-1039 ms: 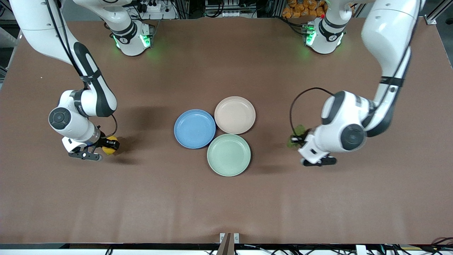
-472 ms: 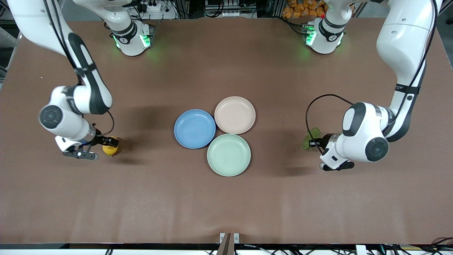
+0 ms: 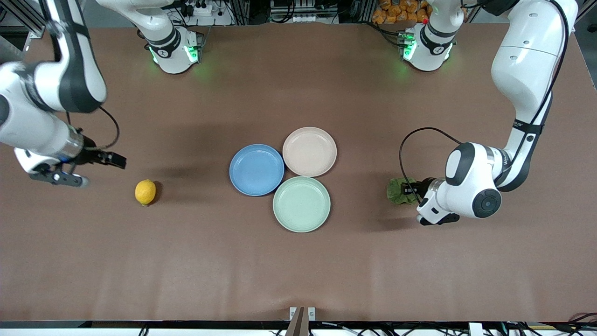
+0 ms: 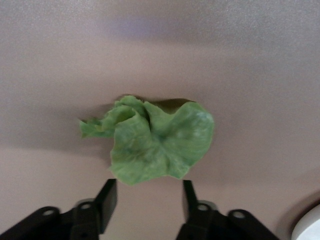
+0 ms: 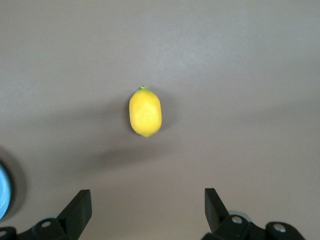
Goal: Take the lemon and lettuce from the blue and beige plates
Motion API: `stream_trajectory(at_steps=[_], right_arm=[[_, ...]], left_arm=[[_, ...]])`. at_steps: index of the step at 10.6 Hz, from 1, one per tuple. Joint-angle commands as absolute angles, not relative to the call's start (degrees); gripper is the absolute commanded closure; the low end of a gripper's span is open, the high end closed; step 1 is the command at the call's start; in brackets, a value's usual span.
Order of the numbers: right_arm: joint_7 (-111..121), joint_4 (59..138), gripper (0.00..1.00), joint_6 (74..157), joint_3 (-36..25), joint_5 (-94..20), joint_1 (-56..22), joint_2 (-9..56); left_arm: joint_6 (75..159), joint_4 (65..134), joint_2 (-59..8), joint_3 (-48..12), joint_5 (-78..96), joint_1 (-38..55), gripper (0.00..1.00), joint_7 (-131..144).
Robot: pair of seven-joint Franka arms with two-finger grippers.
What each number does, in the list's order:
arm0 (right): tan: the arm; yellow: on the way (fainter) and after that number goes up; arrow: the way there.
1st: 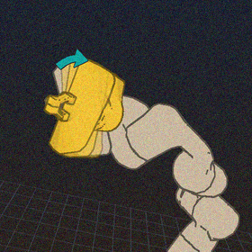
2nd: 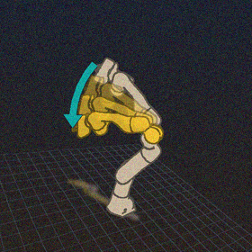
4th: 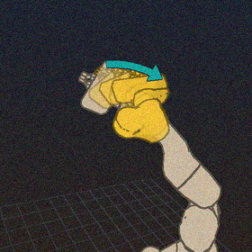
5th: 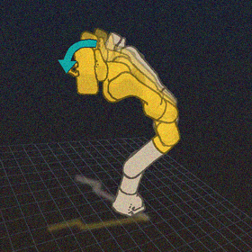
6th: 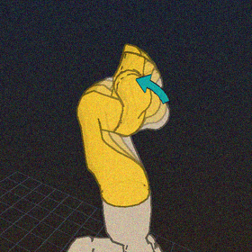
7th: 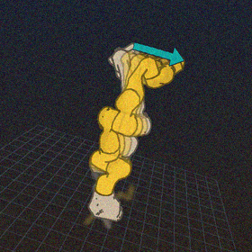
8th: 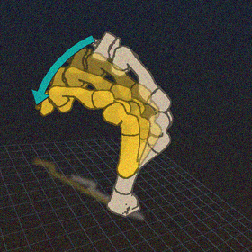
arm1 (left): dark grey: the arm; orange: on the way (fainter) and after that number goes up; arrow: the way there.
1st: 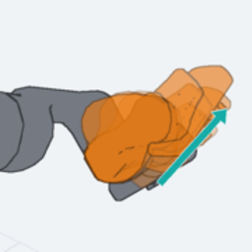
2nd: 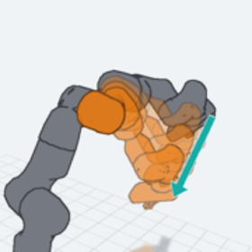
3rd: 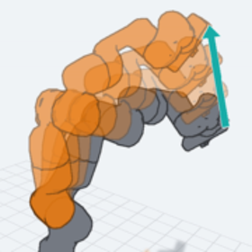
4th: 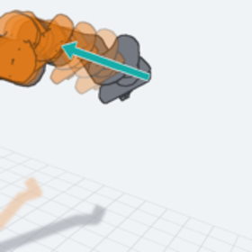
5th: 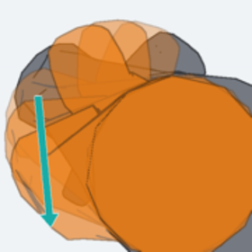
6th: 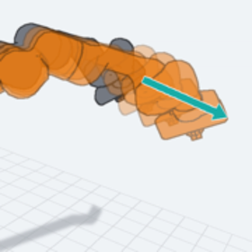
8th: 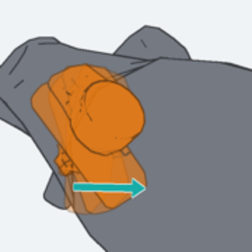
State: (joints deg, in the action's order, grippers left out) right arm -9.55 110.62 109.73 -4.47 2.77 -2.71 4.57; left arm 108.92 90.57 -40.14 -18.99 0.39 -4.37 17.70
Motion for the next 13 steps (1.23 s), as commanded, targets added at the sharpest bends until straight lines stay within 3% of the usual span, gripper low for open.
stream_trajectory(at_steps=[1, 4, 7, 13], right_arm=[[-9.1, 106.7, 0.0, 104.0, -4.4, 1.6, -2.1, 3.3], [-8.2, 100.3, 0.0, 97.5, -4.3, 1.5, -2.3, 2.1], [-5.9, 99.1, 0.0, 96.2, -4.0, 1.4, -2.4, -1.4], [-5.5, 91.9, 0.0, 94.3, -3.9, -0.9, -2.0, -1.1]], left_arm=[[108.8, 89.9, -39.2, -19.1, 0.0, -4.2, 0.0, 17.9], [108.3, 89.1, -34.3, -19.0, -0.1, -4.8, 0.0, 17.9], [106.0, 89.1, -27.4, -18.7, -1.0, -5.4, 0.0, 18.5], [98.0, 89.1, -14.1, -19.0, -2.9, -5.7, 0.0, 18.5]])
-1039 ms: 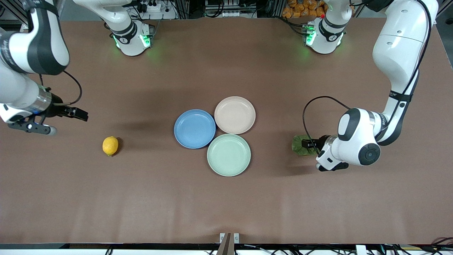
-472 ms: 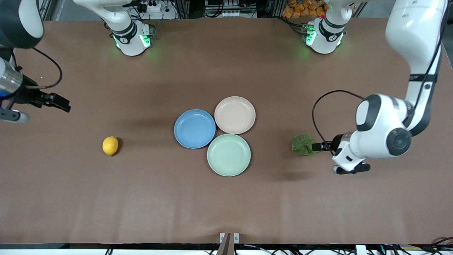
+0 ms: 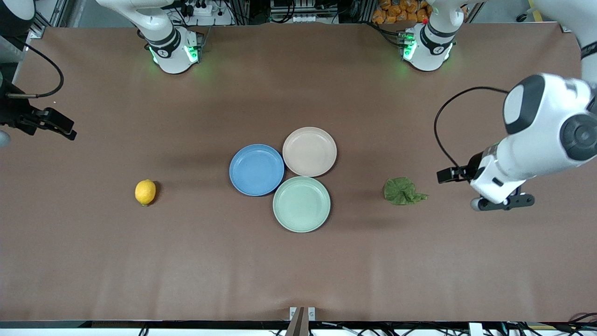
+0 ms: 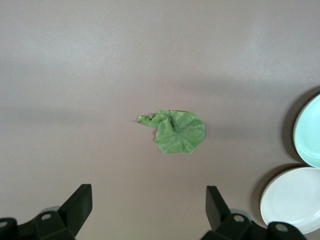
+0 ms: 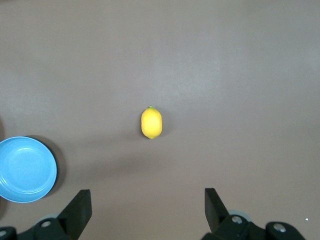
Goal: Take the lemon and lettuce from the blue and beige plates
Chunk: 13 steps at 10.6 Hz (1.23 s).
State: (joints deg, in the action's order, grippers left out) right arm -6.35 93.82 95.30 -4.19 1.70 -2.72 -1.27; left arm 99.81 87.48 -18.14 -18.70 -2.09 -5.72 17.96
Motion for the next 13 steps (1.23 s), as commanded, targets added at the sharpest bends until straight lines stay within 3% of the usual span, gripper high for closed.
stream_trajectory(at_steps=[1, 4, 6, 10, 13], right_arm=[[-5.5, 90.9, 0.0, 94.3, -4.0, -1.8, -2.0, -1.1], [-5.5, 88.4, 0.0, 93.1, -4.0, -3.2, -2.0, -1.1], [-5.4, 88.3, 0.0, 91.0, -4.0, -3.0, -2.0, -1.2], [-5.0, 88.8, 0.0, 90.7, -4.2, -2.3, -2.0, -1.1], [-5.1, 88.8, 0.0, 90.4, -4.3, -2.0, -1.9, -1.0]], left_arm=[[96.0, 89.0, -11.2, -18.7, -2.4, -5.7, 0.0, 18.4], [93.0, 87.9, -5.7, -17.0, -0.5, -7.4, 0.0, 17.9], [90.6, 85.2, -5.5, -16.3, -0.5, -11.0, 0.0, 15.7], [90.1, 85.0, -4.0, -8.4, 0.5, -10.6, 0.0, 5.9], [88.9, 85.0, -2.4, -7.6, 0.2, -10.4, 0.0, 5.8]])
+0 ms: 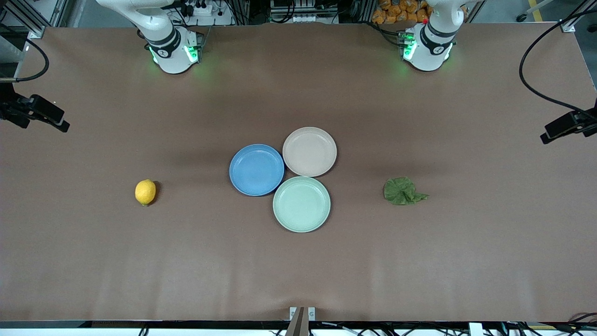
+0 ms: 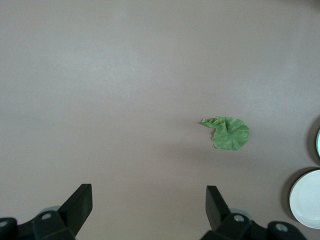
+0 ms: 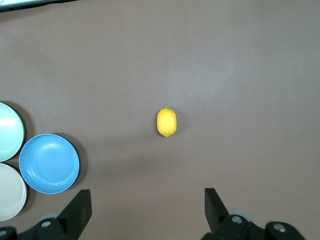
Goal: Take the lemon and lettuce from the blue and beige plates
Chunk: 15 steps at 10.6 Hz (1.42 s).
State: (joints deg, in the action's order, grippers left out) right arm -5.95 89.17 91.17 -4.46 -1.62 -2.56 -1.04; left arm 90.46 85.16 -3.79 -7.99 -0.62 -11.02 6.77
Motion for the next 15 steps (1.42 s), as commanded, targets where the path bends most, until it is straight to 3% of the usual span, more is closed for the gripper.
stream_trajectory(at_steps=[1, 15], right_arm=[[-5.1, 88.9, 0.0, 89.3, -4.3, -1.5, -1.9, -1.0], [-5.2, 88.5, 0.0, 87.4, -5.7, -1.1, -1.9, -1.2]], left_arm=[[88.9, 85.0, -2.4, -7.4, -0.3, -9.1, 0.0, 6.1], [88.9, 85.1, -1.5, -7.5, 0.1, -5.9, 0.0, 12.3]])
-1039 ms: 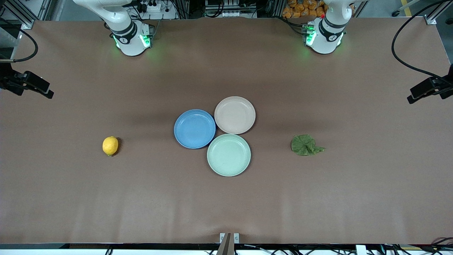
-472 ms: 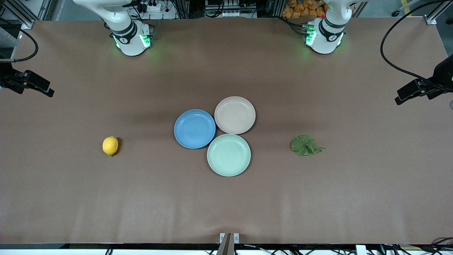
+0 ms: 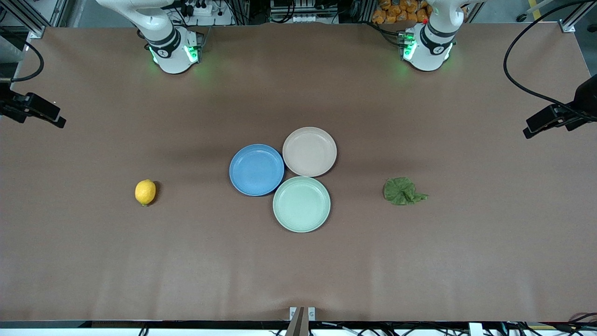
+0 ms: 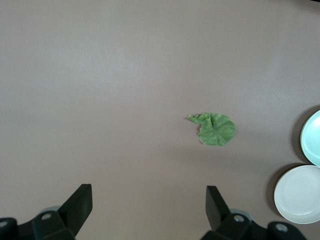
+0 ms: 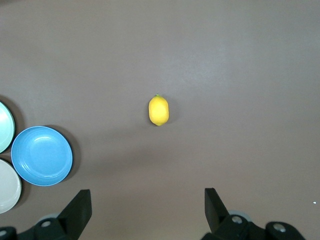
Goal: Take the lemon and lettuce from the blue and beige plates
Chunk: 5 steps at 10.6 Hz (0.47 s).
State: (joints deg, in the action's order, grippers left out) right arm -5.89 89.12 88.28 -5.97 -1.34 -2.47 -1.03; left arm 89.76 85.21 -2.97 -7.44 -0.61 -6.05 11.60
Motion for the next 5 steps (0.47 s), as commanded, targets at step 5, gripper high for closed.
stream_trajectory(at_steps=[5], right_arm=[[-5.2, 88.5, 0.0, 88.2, -5.6, -1.4, -2.1, -0.7]], left_arm=[[88.9, 85.2, -1.1, -7.2, -0.1, -5.9, 0.0, 11.8]])
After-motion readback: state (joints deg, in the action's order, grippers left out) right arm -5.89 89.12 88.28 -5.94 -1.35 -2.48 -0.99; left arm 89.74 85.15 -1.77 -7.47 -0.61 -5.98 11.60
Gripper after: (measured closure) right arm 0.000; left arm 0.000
